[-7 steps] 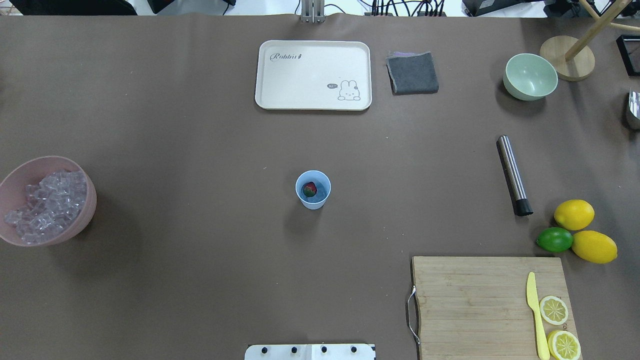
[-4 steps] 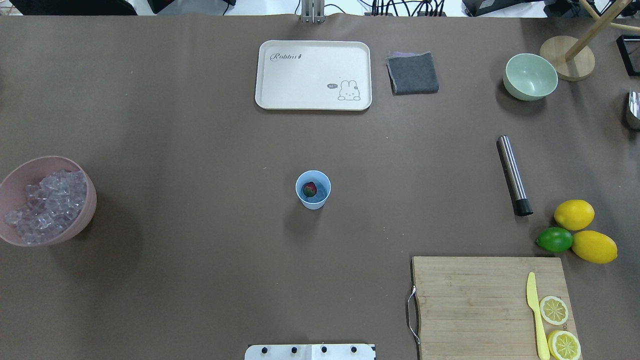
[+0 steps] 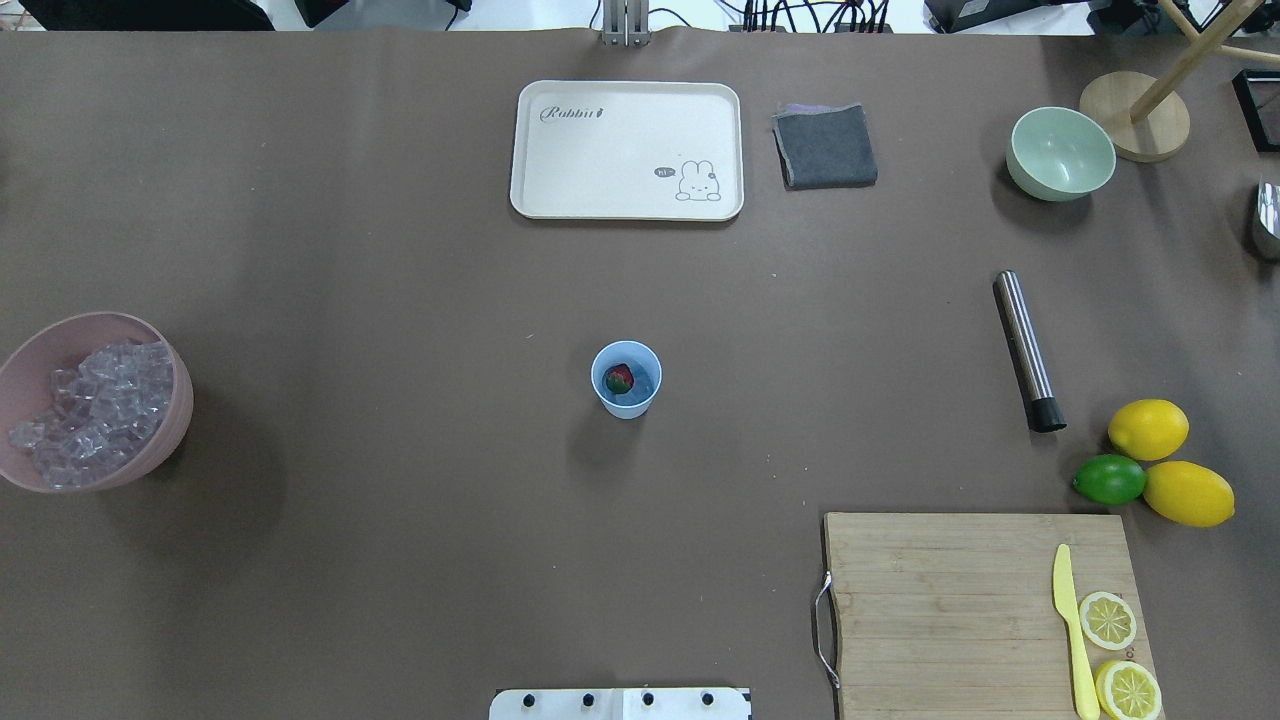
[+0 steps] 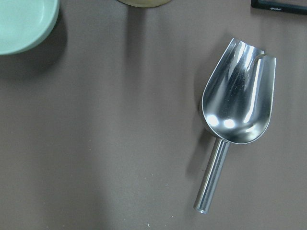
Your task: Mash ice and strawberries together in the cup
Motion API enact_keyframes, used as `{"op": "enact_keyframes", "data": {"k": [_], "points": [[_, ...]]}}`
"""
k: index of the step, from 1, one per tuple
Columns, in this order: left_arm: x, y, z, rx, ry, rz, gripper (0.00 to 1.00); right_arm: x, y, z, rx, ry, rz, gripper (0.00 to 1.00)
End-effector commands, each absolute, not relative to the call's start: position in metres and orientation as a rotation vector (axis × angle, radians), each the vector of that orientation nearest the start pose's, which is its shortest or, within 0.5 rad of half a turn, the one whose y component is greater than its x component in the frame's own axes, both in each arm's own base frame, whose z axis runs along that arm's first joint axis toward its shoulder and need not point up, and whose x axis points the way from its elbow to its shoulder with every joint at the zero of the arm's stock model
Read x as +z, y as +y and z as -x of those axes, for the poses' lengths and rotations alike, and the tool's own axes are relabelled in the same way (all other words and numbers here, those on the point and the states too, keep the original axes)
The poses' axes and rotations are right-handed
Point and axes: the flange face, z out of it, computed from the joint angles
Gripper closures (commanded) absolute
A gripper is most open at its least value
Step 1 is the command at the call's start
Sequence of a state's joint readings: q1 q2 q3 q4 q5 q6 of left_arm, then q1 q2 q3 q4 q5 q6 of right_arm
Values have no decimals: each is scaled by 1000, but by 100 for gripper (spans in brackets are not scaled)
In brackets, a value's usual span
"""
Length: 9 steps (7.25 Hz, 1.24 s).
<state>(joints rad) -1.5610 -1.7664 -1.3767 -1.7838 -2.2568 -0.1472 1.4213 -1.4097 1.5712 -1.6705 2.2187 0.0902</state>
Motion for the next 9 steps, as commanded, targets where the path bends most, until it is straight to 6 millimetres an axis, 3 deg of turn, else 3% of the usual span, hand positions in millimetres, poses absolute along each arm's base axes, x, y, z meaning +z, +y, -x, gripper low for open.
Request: {"op": "enact_keyframes", "data": {"k": [1,4,9], "points": [[625,-593,67,-60,699,-162,2,580,-572,13,-83,-653,3,1],[612,-591,72,-69,766,-162,2,573,-573,13,-86,-655,-10,1],[610,-591,72,-68,763,-167,2,569,-574,13,-89,-656,-21,1]]}}
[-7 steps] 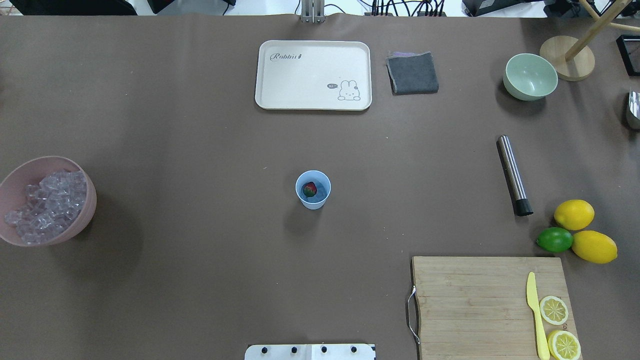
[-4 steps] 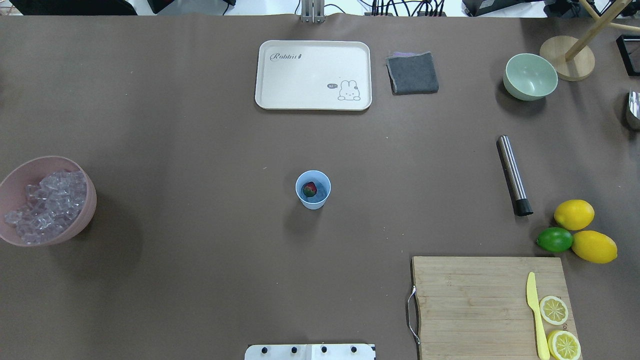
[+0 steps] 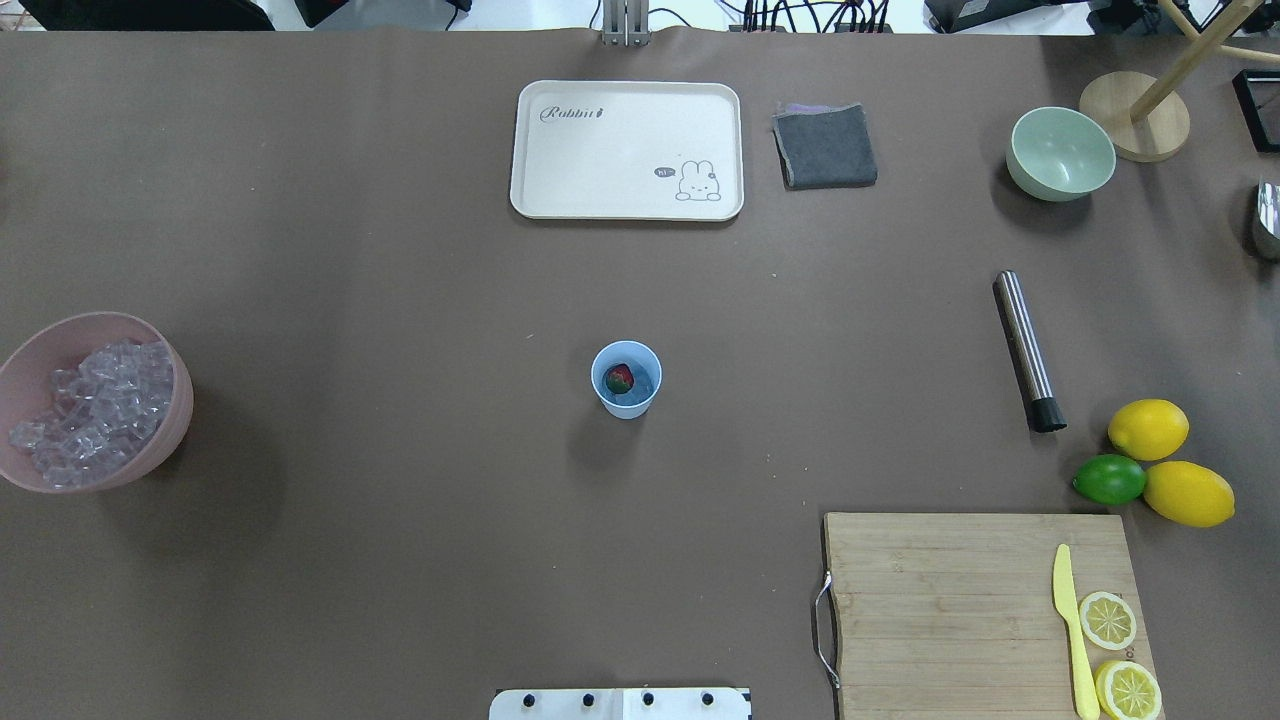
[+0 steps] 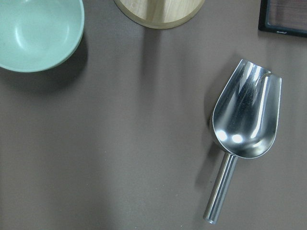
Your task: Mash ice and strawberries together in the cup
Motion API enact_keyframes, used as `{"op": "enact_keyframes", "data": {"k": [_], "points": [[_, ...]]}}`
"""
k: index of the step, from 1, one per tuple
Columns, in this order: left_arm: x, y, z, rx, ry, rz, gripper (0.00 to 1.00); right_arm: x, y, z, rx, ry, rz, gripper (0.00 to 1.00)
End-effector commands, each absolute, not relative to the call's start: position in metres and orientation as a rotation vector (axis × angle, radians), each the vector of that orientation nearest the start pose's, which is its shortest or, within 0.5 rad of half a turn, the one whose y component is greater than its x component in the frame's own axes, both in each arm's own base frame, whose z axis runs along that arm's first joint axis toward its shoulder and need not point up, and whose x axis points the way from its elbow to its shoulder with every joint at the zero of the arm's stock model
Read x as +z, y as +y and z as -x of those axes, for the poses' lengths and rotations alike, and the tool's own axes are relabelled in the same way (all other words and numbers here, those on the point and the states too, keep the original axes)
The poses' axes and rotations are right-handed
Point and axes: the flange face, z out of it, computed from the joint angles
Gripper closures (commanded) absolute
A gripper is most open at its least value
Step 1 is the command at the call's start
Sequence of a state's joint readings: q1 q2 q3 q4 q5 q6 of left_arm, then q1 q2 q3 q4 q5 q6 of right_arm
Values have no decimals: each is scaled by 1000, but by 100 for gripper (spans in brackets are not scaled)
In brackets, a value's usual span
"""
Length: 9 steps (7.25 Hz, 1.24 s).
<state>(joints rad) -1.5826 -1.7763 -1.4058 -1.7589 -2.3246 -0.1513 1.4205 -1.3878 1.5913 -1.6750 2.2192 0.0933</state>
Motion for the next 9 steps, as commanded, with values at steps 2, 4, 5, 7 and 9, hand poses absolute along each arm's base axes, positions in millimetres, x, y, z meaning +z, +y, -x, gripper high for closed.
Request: {"op": "enact_keyframes", "data": {"k": [2,4,5,7,9], "points": [[607,-588,73,-63,762,-180,2,563,-572,13,-92,-656,-33,1],[597,-586,74,-74,761,-193,2,562,-572,12,-91,-656,-35,1],[591,-586,72,-68,765,-204,2,562,-572,12,-91,-656,-35,1],[584,-592,74,-63,753,-220,2,559,-569,11,-91,-658,-40,1],[586,-590,74,-63,752,-216,2,559,-568,11,-90,-656,-40,1]]}}
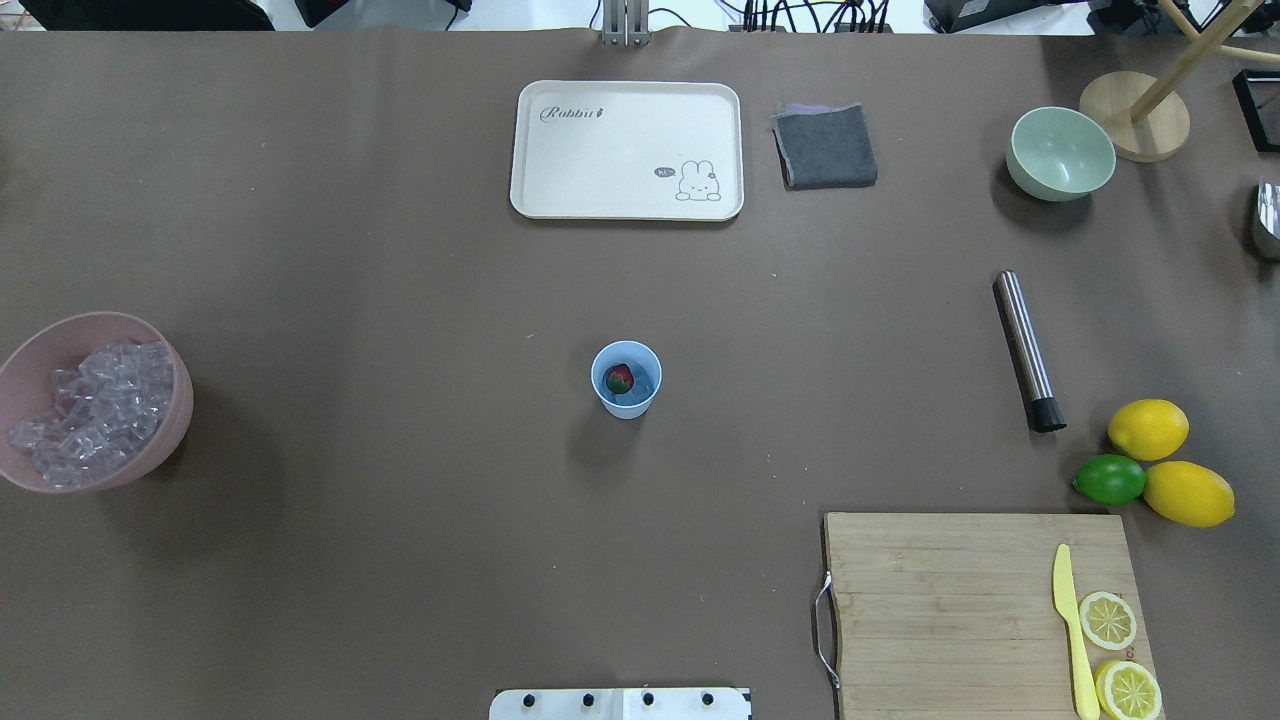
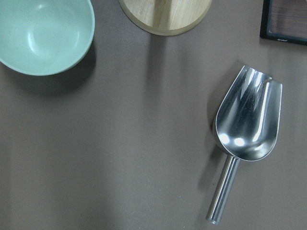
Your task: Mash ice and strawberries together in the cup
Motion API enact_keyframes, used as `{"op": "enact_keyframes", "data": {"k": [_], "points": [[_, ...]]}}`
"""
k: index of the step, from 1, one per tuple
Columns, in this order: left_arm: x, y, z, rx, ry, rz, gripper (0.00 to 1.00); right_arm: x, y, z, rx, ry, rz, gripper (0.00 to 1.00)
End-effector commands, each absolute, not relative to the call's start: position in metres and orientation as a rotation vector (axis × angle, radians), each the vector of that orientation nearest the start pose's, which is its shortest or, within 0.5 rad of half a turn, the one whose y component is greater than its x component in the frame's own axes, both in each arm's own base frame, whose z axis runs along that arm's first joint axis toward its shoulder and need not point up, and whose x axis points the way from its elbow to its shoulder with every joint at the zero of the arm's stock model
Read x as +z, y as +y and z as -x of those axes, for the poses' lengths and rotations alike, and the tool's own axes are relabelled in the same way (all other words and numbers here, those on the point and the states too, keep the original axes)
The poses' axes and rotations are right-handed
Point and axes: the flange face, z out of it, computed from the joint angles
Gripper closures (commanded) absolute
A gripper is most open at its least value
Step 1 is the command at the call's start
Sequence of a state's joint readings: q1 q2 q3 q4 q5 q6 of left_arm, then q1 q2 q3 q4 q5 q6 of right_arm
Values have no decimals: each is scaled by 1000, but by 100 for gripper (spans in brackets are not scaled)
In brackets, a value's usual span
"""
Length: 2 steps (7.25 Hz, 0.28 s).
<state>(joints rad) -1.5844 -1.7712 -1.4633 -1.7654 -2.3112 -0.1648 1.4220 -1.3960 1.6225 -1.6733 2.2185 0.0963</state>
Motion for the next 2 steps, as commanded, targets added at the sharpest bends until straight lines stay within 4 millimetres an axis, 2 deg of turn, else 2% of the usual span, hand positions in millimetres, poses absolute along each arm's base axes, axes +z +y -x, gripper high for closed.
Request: {"op": "enact_keyframes", "data": {"k": [1,2], "points": [[586,-590,74,-63,754,-216,2,559,-568,9,-88,-657,-42,1],[585,-590,74,-62,754,-217,2,558,-568,9,-87,-657,-44,1]]}}
